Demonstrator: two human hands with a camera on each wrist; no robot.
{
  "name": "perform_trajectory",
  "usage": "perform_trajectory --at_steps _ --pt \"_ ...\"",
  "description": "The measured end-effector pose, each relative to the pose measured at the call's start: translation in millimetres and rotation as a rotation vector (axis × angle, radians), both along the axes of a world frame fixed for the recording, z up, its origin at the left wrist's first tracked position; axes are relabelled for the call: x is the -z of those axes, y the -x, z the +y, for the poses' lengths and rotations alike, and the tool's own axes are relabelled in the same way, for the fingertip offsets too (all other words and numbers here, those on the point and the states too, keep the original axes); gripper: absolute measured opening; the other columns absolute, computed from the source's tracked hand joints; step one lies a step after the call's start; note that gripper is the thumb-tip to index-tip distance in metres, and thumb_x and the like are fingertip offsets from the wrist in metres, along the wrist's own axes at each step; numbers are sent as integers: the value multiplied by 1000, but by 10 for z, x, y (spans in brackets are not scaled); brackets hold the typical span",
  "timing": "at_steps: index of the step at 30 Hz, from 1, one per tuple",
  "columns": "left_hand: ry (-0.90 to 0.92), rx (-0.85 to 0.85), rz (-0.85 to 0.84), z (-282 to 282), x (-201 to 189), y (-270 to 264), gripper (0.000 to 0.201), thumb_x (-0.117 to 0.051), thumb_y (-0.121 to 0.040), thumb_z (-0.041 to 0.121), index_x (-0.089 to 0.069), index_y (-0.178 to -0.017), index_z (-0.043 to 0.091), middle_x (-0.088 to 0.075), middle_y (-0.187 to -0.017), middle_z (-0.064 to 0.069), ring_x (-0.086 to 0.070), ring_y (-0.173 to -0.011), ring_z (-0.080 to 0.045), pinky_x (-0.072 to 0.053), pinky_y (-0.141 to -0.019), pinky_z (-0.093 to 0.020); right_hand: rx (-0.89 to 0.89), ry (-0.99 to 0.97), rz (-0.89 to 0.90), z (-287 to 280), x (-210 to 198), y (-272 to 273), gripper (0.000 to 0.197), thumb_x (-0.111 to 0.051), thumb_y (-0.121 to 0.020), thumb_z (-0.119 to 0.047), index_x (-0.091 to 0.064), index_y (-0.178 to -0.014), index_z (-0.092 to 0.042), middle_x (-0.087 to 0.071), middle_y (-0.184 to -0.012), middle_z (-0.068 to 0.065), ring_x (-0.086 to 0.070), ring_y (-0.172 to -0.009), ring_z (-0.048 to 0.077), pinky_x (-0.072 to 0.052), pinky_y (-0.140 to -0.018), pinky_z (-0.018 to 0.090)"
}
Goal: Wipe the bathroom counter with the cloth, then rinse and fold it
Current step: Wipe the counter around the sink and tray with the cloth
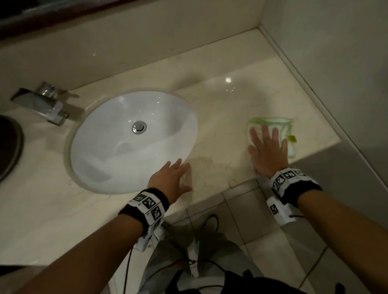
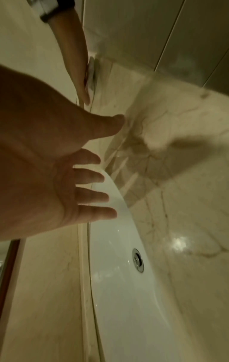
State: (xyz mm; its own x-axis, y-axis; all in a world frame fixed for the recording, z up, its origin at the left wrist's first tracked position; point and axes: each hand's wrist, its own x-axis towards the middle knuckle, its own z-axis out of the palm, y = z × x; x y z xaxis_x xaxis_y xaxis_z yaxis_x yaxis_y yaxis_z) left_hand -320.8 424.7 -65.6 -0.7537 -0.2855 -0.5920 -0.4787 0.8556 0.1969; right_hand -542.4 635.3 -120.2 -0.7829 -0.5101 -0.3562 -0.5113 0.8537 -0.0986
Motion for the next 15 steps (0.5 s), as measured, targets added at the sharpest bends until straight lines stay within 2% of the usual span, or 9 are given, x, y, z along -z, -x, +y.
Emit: perform_trajectory --at_steps 3,5,9,12,15 --pt "-22 -13 -56 54 -37 63 76 -55 -90 56 -19 -151 31 -23 -158 5 -45 -129 -26 -43 -103 -40 -135 87 31 -117 34 -365 65 -12 -92 -51 -9 -154 -33 2 -163 5 5 -149 34 -3 -116 60" --pt "-18 -17 -74 64 -43 93 76 -57 -88 56 -23 -150 27 -35 -150 0 -51 -121 -28 -47 -97 -40 -253 145 51 -208 62 -689 64 -19 -92 -50 -19 -154 -31 -8 -162 8 -3 -148 37 -9 -114 63" --pt "-5 -51 -96 50 -79 113 75 -60 -85 58 -28 -145 25 -52 -134 -3 -56 -112 -28 -47 -88 -37 -454 209 96 -342 106 -1158 59 -28 -96 -45 -20 -153 -32 -12 -162 8 -5 -148 37 -12 -114 63" --pt "10 -17 -105 85 -101 119 75 -57 -89 56 -23 -148 25 -45 -142 -3 -53 -117 -28 -45 -91 -36 -559 241 93 -282 129 -1096 56 -27 -99 -47 -22 -153 -33 -14 -162 6 -5 -149 34 -11 -115 60" --pt "18 -18 -112 73 -105 128 79 -56 -89 56 -18 -151 26 -38 -148 -2 -51 -120 -28 -44 -95 -37 -628 245 95 -259 140 -855 55 -29 -98 -50 -26 -151 -35 -20 -161 3 -11 -149 30 -13 -116 55"
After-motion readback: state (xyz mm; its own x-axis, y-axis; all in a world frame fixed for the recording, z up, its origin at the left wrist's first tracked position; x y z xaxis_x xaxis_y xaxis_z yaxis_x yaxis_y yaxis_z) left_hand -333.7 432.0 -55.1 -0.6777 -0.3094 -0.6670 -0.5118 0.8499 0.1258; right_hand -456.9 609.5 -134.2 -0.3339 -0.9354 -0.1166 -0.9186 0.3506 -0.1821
